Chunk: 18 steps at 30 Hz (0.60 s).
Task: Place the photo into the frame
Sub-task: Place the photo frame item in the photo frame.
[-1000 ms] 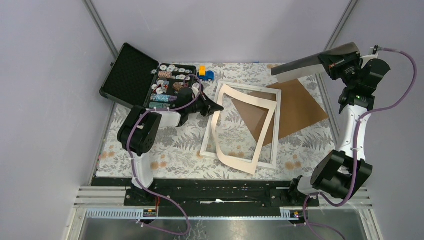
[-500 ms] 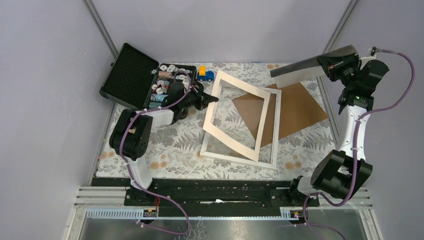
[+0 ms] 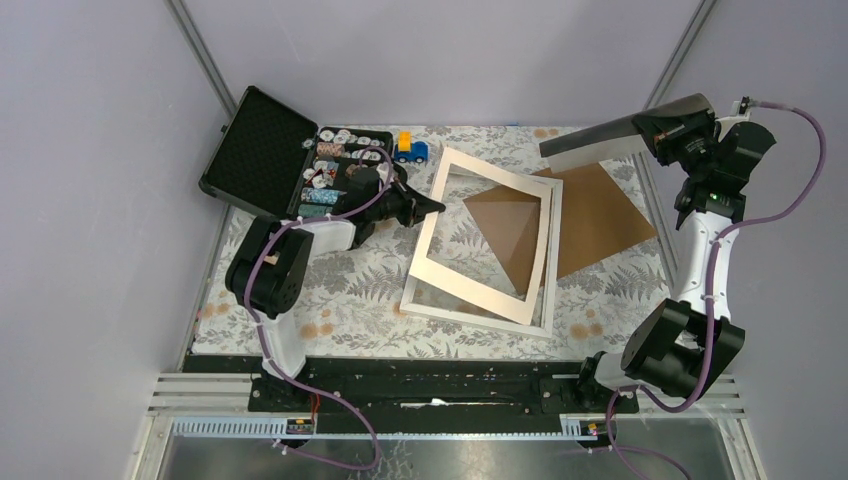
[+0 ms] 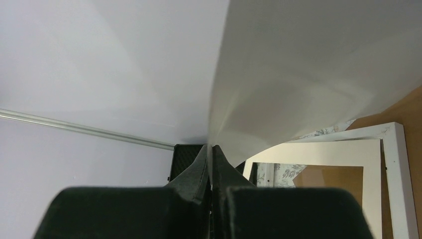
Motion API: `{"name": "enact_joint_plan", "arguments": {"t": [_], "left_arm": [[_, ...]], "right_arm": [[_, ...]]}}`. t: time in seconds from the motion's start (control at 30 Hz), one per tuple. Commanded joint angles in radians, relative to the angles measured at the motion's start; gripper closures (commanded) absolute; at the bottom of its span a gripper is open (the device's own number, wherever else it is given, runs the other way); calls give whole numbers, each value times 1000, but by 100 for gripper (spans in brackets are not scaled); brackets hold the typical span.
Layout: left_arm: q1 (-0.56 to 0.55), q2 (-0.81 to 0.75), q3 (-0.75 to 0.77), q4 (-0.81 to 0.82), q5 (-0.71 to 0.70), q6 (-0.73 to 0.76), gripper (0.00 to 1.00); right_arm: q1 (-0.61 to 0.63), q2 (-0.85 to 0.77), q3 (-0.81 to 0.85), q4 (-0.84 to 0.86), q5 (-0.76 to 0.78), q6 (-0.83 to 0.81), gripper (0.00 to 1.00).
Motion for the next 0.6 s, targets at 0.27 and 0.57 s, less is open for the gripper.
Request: {"name": "enact_joint_plan", "arguments": {"t": [0.27,0.57], "left_arm": [[-43,-30,4,49,-44,45,100],[-44,-58,-1,-29,-83,225,100]], "right_arm": [[9,-34,-17,38,-16,-17,100],[8,-34,-25,39,-18,-20,100]]}}
